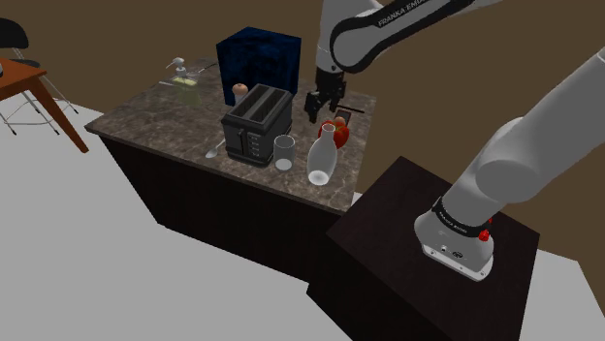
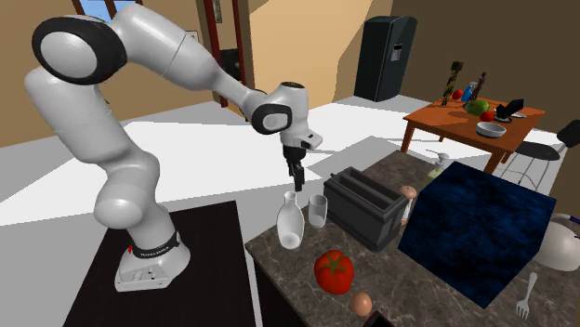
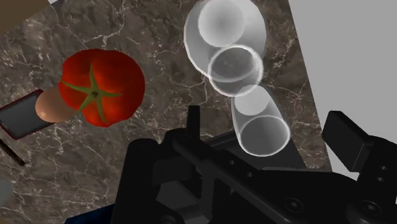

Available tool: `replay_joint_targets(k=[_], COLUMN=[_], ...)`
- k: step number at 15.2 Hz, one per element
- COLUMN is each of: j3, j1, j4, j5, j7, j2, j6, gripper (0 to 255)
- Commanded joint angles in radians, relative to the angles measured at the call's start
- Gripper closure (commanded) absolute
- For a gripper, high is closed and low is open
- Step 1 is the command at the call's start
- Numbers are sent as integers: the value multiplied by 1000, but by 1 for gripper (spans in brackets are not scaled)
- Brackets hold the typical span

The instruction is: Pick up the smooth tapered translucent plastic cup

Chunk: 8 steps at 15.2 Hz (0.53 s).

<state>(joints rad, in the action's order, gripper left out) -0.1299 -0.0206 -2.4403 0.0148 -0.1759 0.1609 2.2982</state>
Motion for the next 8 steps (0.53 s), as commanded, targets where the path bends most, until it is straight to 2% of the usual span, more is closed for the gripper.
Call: replay_joint_targets(k=[1,8], j3=[-7,1], j1=[-2,1], j4=[22,162], j5=[18,104], j7=[-20,-87], j2=[-76,-359], j6=[58,210], gripper=[0,0])
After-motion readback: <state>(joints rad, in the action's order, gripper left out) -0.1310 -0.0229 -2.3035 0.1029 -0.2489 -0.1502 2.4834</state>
